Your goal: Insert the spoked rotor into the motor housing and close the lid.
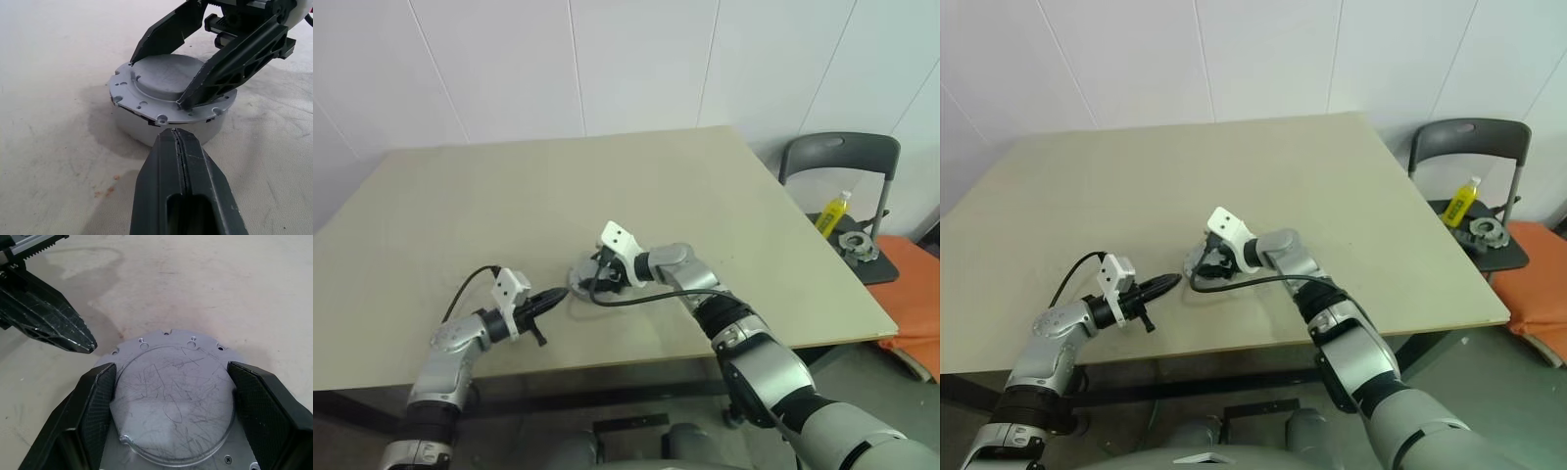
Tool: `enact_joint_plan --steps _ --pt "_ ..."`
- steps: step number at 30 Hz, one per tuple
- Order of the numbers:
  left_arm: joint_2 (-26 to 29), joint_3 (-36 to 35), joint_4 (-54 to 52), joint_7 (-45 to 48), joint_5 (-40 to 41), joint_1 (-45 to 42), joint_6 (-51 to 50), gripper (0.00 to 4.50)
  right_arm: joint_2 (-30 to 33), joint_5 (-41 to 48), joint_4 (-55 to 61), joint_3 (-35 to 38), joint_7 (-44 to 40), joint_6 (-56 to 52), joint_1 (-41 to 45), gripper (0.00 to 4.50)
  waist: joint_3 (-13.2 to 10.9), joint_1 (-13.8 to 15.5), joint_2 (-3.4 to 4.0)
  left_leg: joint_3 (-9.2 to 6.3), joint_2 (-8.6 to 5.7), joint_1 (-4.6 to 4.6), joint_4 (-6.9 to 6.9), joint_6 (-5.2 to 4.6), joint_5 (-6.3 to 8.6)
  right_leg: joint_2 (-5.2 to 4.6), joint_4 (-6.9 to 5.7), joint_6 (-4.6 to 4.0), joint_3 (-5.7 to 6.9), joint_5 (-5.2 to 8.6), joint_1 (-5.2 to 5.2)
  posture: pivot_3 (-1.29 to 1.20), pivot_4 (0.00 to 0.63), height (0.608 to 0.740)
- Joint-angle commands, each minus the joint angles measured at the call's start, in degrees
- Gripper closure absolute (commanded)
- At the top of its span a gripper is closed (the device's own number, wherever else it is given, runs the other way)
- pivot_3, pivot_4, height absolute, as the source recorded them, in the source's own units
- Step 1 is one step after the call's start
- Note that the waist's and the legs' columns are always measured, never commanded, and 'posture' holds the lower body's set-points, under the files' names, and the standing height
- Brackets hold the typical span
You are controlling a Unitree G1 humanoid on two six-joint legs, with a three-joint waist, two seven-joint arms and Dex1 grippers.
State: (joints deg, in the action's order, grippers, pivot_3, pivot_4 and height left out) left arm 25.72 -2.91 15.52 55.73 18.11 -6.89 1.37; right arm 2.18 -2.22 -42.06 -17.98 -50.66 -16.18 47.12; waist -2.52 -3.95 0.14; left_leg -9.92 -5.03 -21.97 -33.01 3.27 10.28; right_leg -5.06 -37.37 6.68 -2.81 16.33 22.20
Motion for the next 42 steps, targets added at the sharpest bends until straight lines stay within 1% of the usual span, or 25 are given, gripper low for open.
enact_joint_plan --steps 1,11,22,32,36,42 --pt "0.6 -0.8 -2.4 -0.2 0.7 -0.4 -0.2 4.5 -0.8 -1.0 -0.9 -1.0 0.3 0.1 0.2 1.23 0.0 0.0 0.0 0.0 0.0 0.0 0.0 0.0 0.0 0.0 0.0 -0.01 0.0 -0.01 0.0 0.0 0.0 0.74" --pt "1.7 -2.2 -2.6 -0.3 1.2 0.0 -0.2 4.5 -0.3 -1.4 -2.8 -1.2 -0.3 -1.5 1.4 1.23 0.0 0.0 0.01 0.0 0.01 0.0 0.0 0.0 0.0 0.0 0.0 0.03 0.0 0.02 0.01 0.0 0.0 0.74" --pt "1.5 -1.6 -2.7 -0.3 1.1 0.1 -0.2 4.5 -0.2 -2.0 -8.4 0.6 3.0 -1.5 4.5 1.23 0.0 0.1 0.03 -0.02 0.01 0.0 0.0 0.01 0.0 -0.01 0.0 0.1 0.01 0.06 0.0 0.0 0.0 0.74" --pt "1.5 -1.2 -2.0 0.2 0.7 -0.5 -0.1 4.5 0.9 -1.8 -7.6 -1.0 -2.5 -4.2 3.6 1.23 0.0 0.3 0.04 -0.02 -0.01 -0.04 0.0 0.01 0.01 -0.04 0.06 0.16 0.01 0.1 0.0 0.0 0.0 0.74" --pt "1.5 -1.3 -1.9 0.3 0.8 -0.5 0.0 4.5 1.6 -2.2 -5.9 -1.8 -3.9 -4.1 3.0 1.23 0.0 0.6 0.04 -0.01 -0.04 -0.16 0.02 0.0 0.01 -0.09 0.2 -0.02 0.02 -0.01 0.05 0.0 0.0 0.74" --pt "2.0 -3.2 -2.4 0.2 2.3 -0.4 -0.2 4.5 3.5 -1.7 -5.3 -0.9 -5.4 -3.7 3.7 1.23 0.0 1.5 0.04 0.01 -0.06 -0.24 0.04 0.0 0.01 -0.1 0.27 0.0 0.03 -0.01 0.1 0.0 0.0 0.74"
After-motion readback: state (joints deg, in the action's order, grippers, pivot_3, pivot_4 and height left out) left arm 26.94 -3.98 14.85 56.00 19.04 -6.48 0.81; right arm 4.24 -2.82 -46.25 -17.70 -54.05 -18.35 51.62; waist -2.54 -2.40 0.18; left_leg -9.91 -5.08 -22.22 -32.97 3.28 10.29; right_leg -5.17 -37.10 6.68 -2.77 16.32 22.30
